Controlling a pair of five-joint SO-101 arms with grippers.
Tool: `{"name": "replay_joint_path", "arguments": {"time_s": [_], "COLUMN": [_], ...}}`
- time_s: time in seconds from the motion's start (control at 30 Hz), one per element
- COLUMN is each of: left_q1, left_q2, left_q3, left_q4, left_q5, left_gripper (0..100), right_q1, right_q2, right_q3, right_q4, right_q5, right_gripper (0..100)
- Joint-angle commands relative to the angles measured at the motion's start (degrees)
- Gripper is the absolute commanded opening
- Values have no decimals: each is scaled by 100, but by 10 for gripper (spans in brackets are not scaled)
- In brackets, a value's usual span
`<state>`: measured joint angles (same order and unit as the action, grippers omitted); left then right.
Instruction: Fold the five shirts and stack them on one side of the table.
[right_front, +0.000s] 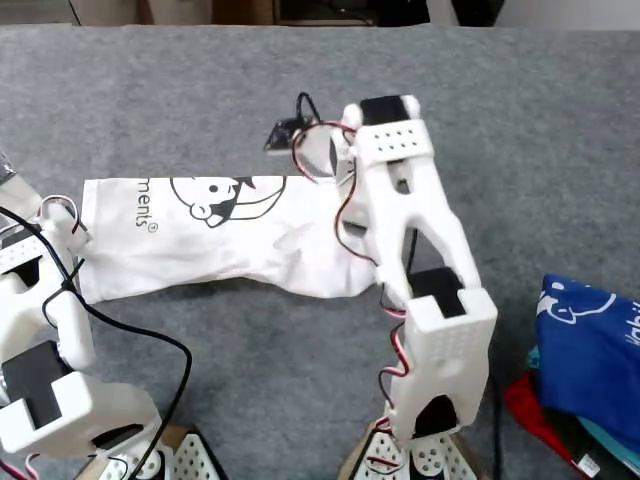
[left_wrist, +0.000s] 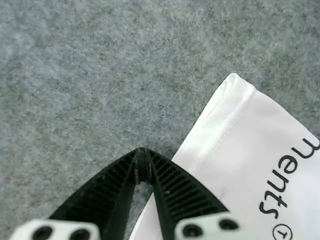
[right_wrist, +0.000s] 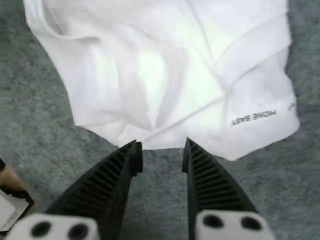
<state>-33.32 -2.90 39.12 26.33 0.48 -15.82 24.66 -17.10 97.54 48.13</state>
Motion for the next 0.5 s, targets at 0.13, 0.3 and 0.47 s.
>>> {"name": "replay_joint_path", "arguments": {"time_s": [0.13,0.3,0.47], "left_q1": [0,9,9], "left_q2": [-13,-13,-13], "left_q3": [-308,-308,-308], "left_q4": [-9,-9,-9], "left_q5": [-35,-35,-35], "left_gripper": [21,21,21], "right_q1": [110,-66,-66], "right_q2": [-1429,-1815,-1499], "right_q3": [1763,2668,2712], "right_q4": [-791,-1670,-2057], "right_q5": [114,105,105], "right_gripper": [156,156,156]}}
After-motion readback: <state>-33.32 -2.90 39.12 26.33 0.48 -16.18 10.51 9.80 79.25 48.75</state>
